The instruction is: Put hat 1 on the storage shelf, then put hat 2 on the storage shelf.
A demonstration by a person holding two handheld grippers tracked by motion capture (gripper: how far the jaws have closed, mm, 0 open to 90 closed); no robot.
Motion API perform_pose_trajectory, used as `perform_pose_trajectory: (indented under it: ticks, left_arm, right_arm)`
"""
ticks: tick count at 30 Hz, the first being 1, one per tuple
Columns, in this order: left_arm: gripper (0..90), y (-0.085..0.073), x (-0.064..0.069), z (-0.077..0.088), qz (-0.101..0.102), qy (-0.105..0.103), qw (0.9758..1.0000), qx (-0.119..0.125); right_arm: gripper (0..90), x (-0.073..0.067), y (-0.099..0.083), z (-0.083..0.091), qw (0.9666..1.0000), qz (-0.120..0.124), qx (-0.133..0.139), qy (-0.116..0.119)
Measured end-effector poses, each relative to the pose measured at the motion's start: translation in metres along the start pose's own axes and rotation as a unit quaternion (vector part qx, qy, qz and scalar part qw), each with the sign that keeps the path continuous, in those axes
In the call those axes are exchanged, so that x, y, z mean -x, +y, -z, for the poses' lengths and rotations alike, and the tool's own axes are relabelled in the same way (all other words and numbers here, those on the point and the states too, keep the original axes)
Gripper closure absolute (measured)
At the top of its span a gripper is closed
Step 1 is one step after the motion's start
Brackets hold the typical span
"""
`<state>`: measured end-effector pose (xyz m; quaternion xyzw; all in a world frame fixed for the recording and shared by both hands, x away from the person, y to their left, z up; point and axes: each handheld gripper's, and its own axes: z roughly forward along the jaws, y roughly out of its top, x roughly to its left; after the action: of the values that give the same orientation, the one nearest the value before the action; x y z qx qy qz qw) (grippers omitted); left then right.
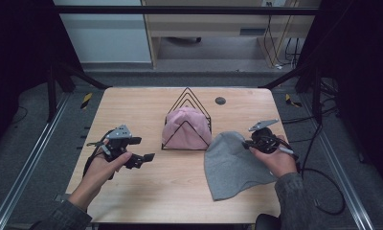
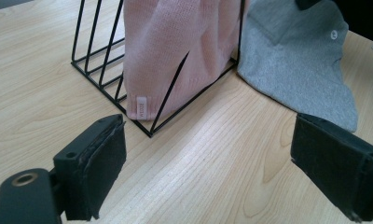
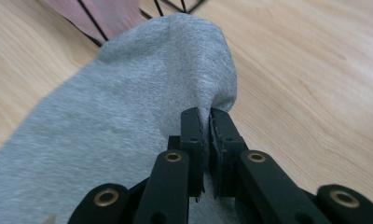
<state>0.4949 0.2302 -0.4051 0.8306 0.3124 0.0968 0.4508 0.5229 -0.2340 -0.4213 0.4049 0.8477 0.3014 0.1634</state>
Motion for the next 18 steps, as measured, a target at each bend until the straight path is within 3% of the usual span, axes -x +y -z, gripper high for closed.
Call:
perform_pose_trajectory:
  ticks: [8, 12, 13, 18]
  left_arm:
    - [9.8, -0.003, -0.001, 0.002, 0.007, 0.001, 1.0000, 0.005]
    - [9.8, -0.003, 0.003, 0.005, 0.006, -0.003, 0.9999, 0.011]
    - [9.8, -0.002, 0.004, 0.006, 0.004, -0.005, 0.9999, 0.011]
    - [9.8, -0.003, 0.010, 0.007, 0.001, -0.013, 0.9998, 0.013]
  right_arm:
    - [85.8, -0.021, 0.005, 0.026, 0.9987, 0.029, 0.041, 0.007]
    - [85.9, -0.037, 0.009, 0.045, 0.9968, 0.040, 0.067, 0.017]
    - [86.0, -0.047, 0.013, 0.056, 0.9951, 0.054, 0.079, 0.025]
    - [86.0, -0.062, 0.020, 0.071, 0.9922, 0.072, 0.096, 0.035]
